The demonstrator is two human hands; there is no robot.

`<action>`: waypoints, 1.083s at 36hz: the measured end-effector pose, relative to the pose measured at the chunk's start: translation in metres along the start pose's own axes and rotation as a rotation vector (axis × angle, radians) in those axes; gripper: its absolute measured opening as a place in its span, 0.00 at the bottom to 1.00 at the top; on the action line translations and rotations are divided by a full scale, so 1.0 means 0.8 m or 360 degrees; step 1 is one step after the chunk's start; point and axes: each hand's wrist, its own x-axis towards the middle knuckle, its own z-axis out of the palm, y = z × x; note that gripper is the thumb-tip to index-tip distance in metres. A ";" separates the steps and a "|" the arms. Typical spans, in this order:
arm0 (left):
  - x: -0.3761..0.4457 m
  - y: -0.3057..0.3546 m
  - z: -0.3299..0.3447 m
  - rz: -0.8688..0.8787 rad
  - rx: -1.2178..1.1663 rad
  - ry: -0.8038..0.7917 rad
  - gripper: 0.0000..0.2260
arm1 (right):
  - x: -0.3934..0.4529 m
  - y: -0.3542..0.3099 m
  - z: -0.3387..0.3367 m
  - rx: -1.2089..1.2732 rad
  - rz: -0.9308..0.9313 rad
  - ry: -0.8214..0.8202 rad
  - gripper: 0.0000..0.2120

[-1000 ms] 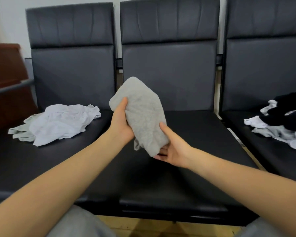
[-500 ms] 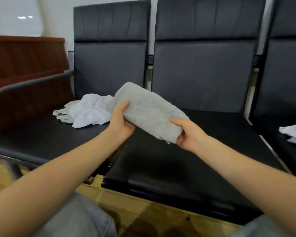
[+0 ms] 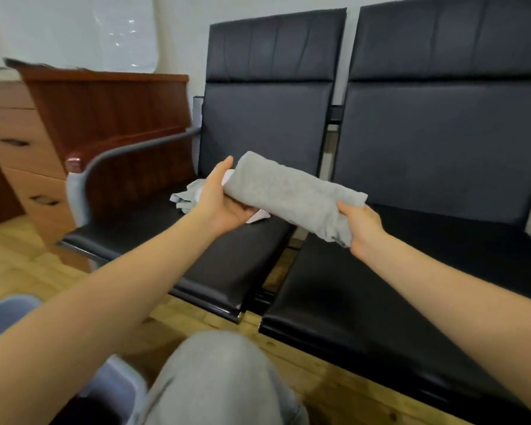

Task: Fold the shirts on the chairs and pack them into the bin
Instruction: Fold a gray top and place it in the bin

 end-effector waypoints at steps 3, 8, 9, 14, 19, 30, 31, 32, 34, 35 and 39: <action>-0.019 0.040 -0.045 -0.0038 0.0130 0.0151 0.27 | -0.009 -0.002 0.042 -0.0095 -0.0051 -0.0072 0.12; -0.067 0.078 -0.102 -0.0183 0.0684 0.0309 0.25 | -0.035 0.005 0.114 -0.0335 -0.0342 -0.0286 0.03; -0.074 0.081 -0.110 -0.0201 0.0824 0.0386 0.21 | -0.039 0.007 0.126 -0.0391 -0.0418 -0.0331 0.03; -0.116 0.086 -0.219 -0.0145 0.1110 0.0895 0.24 | -0.080 0.056 0.212 -0.0636 -0.0535 -0.0612 0.09; -0.165 0.062 -0.320 0.0004 0.1179 0.1199 0.19 | -0.133 0.135 0.279 -0.0775 -0.0290 -0.0814 0.11; -0.281 -0.019 -0.531 -0.0235 0.1079 0.1897 0.22 | -0.247 0.307 0.383 -0.1237 -0.0106 -0.1539 0.22; -0.287 -0.026 -0.541 -0.0259 0.0975 0.1936 0.22 | -0.252 0.320 0.390 -0.1337 -0.0109 -0.1564 0.21; -0.290 -0.033 -0.551 -0.0273 0.0870 0.1945 0.21 | -0.255 0.331 0.395 -0.1434 -0.0130 -0.1596 0.20; -0.297 -0.046 -0.569 -0.0316 0.0705 0.1959 0.20 | -0.263 0.350 0.407 -0.1641 -0.0164 -0.1639 0.21; -0.301 -0.051 -0.579 -0.0367 0.0664 0.1976 0.20 | -0.265 0.360 0.413 -0.1697 -0.0168 -0.1639 0.22; -0.311 -0.066 -0.611 -0.0441 0.0542 0.2058 0.21 | -0.262 0.393 0.442 -0.1673 -0.0094 -0.1661 0.22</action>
